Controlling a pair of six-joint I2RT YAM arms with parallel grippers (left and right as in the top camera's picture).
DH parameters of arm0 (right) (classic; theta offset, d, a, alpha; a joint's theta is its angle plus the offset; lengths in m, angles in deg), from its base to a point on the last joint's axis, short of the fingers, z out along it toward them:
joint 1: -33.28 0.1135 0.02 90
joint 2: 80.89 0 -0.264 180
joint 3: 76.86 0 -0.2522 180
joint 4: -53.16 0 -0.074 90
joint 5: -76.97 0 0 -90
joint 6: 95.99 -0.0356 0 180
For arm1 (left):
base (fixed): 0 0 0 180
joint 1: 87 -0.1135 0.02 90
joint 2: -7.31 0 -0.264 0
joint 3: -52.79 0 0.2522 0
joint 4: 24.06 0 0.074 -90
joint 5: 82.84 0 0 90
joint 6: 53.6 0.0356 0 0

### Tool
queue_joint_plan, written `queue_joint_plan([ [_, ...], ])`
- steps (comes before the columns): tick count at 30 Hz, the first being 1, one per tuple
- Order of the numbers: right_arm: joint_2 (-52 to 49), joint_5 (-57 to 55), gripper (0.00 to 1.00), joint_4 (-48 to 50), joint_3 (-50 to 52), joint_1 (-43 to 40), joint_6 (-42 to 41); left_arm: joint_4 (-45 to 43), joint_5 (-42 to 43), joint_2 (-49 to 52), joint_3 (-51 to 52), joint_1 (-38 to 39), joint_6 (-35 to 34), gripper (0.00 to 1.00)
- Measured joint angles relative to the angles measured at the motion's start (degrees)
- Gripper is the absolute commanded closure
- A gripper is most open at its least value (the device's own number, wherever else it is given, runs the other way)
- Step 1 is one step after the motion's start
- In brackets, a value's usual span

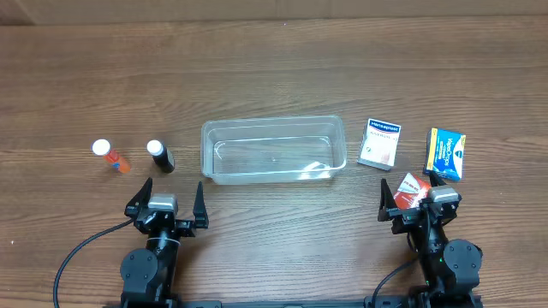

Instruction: Pack container

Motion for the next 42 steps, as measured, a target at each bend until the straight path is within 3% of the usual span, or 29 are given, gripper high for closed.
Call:
queue_joint_plan([
  [23, 0.0, 0.4, 0.0, 0.0, 0.0, 0.0, -0.2, 0.0, 0.0, 0.0, 0.0, 0.0, 0.0, 0.0],
  [29, 0.0, 1.5, 0.0, -0.1, 0.0, 0.0, -9.1, 0.5, 0.0, 0.0, -0.1, 0.0, -1.9, 0.0],
  [31, 0.0, 1.7, 0.0, -0.6, -0.1, 0.0, -10.6, 4.1, 0.0, 0.0, -1.6, 0.0, -3.2, 0.0],
  [34, -1.5, 1.9, 0.0, -1.6, -2.1, 0.0, -11.6, 17.5, 0.0, 0.0, -7.5, 0.0, -3.5, 0.0],
  [40, -13.6, 2.8, 0.0, -4.9, -14.5, 0.0, -12.0, 24.7, 0.0, 3.6, -19.7, 0.0, -3.5, 0.0],
  [42, -19.9, 2.8, 0.0, -10.0, -21.3, 0.0, -12.2, 27.1, 0.0, 11.6, -26.0, 0.0, -3.7, 0.0],
])
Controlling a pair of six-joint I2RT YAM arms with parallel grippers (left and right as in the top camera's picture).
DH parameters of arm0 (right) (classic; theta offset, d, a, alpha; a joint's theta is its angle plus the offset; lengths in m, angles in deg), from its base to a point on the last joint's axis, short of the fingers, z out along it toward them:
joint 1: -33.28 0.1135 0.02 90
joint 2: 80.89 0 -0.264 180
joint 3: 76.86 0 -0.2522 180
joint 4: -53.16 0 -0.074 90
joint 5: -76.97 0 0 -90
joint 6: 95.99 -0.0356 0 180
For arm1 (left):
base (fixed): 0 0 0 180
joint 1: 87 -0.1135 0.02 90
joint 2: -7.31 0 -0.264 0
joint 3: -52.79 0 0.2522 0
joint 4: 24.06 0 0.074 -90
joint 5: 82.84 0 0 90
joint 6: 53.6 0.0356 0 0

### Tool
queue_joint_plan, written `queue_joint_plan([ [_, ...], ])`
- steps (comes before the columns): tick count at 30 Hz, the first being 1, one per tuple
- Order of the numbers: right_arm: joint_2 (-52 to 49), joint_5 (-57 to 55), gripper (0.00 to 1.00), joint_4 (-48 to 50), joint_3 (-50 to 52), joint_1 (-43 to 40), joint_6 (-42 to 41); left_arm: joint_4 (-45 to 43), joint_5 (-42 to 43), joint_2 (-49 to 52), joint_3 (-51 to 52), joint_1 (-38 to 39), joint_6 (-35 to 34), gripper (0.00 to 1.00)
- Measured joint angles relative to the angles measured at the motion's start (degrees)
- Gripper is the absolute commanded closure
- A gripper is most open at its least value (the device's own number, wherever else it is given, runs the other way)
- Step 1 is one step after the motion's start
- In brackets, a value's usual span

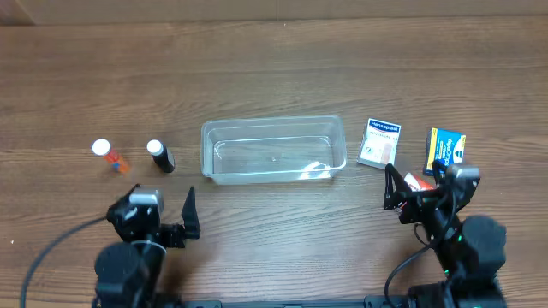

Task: Pack container
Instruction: 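Reach the left gripper to the black bottle and grasp it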

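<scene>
A clear plastic container (274, 150) stands in the middle of the table with nothing in it. Left of it are an orange bottle (110, 156) and a dark bottle (160, 156), both white-capped. To its right lie a white box (379, 143) and a blue and yellow box (445, 152). A red and white packet (417, 181) shows between the fingers of my right gripper (419, 184), which is open over it and hides part of it. My left gripper (154, 212) is open, just in front of the dark bottle and holding nothing.
The brown wooden table (274, 68) runs bare behind the container. Black cables trail from both arm bases at the front edge.
My right gripper has moved towards the boxes and now straddles the red and white packet. My left gripper has shifted left and turned slightly. Both are still open; no object has moved.
</scene>
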Motion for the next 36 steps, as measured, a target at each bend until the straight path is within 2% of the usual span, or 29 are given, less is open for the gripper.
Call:
queue_joint_plan([
  [5, -16.6, 0.0, 0.0, -20.5, -19.6, 0.0, -0.1, 15.1, 0.2, 22.8, -19.1, 0.0, -0.6, 0.0],
  [8, -28.0, 0.0, 0.0, -41.7, -33.9, 0.0, -0.2, 33.3, 4.6, 37.7, -34.5, 0.0, -0.7, 0.0],
  [10, -33.8, 0.3, 0.0, -48.0, -38.4, 0.0, -0.2, 43.3, 10.0, 44.7, -42.7, -0.1, -0.8, 0.0],
  [12, -37.6, 0.7, 0.0, -50.5, -39.3, 0.0, -0.2, 47.2, 12.7, 48.7, -46.3, -0.1, -1.1, 0.0],
  [17, -41.3, 1.0, 0.0, -50.7, -39.4, 0.0, -0.2, 47.8, 9.8, 58.3, -54.4, -1.2, -6.3, 0.0],
  [21, -41.3, 1.0, 0.0, -50.6, -39.5, 0.0, -0.3, 47.5, 6.5, 70.9, -64.5, -5.4, -9.1, 0.0],
  [25, -41.3, 1.0, 0.0, -50.6, -39.5, 0.0, -0.2, 45.7, 4.9, 84.2, -65.7, -10.2, -12.6, 0.0],
  [29, -41.3, 1.0, 0.0, -50.6, -39.5, 0.0, -0.2, 44.0, 3.1, 93.3, -65.8, -10.5, -13.6, 0.01],
  [33, -41.3, 1.0, 0.0, -50.6, -39.5, 0.0, -0.2, 42.9, 1.7, 98.4, -65.8, -10.5, -14.5, 0.12],
  [36, -41.3, 1.0, 0.0, -50.6, -39.5, 0.0, -0.2, 42.7, -0.9, 100.3, -65.8, -10.5, -14.8, 0.36],
])
